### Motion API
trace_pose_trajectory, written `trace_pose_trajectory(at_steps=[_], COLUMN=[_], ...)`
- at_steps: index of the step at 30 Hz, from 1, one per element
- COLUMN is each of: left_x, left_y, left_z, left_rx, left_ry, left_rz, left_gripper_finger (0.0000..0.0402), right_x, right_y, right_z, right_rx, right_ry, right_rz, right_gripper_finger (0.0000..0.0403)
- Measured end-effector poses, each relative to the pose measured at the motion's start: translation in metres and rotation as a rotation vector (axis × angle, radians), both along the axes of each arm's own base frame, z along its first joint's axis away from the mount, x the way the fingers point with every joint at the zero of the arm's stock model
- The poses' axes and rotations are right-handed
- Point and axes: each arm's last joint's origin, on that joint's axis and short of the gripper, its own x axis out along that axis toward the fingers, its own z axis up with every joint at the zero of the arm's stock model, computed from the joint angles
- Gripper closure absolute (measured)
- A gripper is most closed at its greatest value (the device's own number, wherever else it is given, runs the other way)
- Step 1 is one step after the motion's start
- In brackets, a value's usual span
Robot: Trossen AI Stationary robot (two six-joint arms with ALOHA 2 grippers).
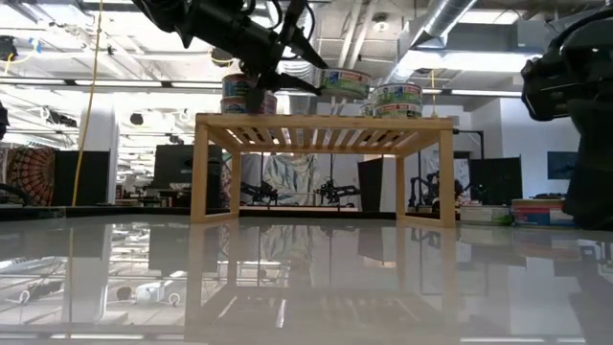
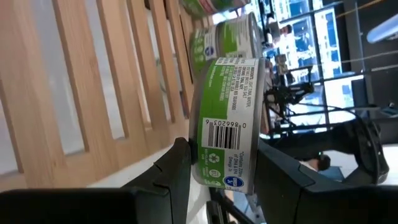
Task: Stack canned seafood by type on shelf
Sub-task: Put the green tuna can on the shelf aligned with the other green tuna cans
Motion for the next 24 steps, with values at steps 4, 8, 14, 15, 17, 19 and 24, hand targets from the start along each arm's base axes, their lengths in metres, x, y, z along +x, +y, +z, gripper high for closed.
trace_pose_trajectory(at_steps=[4, 8, 14, 15, 17, 19, 24], left_x=[-0.001, -0.002, -0.003, -0.003, -0.002, -0.002, 0.000], left_y=[0.005, 0.007, 0.008, 0.008, 0.006, 0.002, -0.012], left_z=[0.001, 0.001, 0.002, 0.002, 0.001, 0.001, -0.002], left_rx=[0.003, 0.008, 0.005, 0.003, 0.005, 0.021, 0.043], left_ry=[-0.003, -0.002, -0.013, -0.014, -0.010, -0.001, 0.032], left_rz=[0.030, 0.054, 0.160, 0.164, 0.161, 0.166, 0.195], left_gripper_finger=[0.0262, 0.0261, 0.0247, 0.0246, 0.0247, 0.0250, 0.0252], right_x=[0.001, 0.000, 0.001, 0.001, 0.001, 0.001, 0.001], right_y=[-0.001, -0.002, -0.003, -0.003, -0.003, -0.003, -0.003], right_z=[0.000, 0.000, 0.000, 0.000, 0.000, 0.000, 0.000], right_rx=[-0.001, -0.005, -0.005, -0.005, -0.005, -0.005, -0.005], right_ry=[0.002, 0.006, 0.006, 0.006, 0.006, 0.006, 0.006], right_rz=[-0.005, -0.006, -0.013, -0.013, -0.012, -0.012, -0.013], right_gripper_finger=[0.0275, 0.0275, 0.0275, 0.0275, 0.0275, 0.0275, 0.0275])
